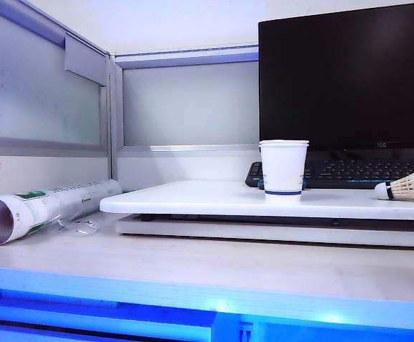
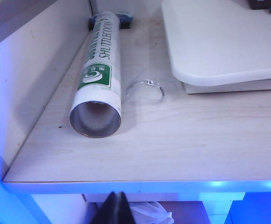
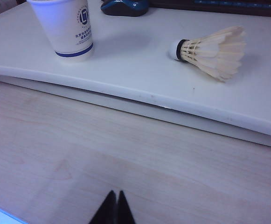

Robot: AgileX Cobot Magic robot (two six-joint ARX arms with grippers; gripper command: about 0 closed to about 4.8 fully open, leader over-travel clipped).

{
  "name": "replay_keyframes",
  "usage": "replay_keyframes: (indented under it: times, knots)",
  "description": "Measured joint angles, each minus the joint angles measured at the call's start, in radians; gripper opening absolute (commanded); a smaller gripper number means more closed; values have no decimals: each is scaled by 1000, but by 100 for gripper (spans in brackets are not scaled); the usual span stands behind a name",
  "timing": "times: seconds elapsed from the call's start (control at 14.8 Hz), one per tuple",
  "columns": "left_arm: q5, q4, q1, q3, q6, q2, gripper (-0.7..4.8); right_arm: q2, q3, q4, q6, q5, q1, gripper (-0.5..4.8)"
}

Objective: Pick up the badminton from the table and put it into the white paper cup.

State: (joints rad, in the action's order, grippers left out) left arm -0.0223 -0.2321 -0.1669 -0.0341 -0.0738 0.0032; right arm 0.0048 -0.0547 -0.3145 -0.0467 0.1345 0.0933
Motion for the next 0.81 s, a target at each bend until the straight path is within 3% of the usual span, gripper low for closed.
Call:
replay_keyframes:
  times: [0.81]
  knots:
    - [56,3,0,0,0,0,-4,0,0,0,0,-2,0,-8]
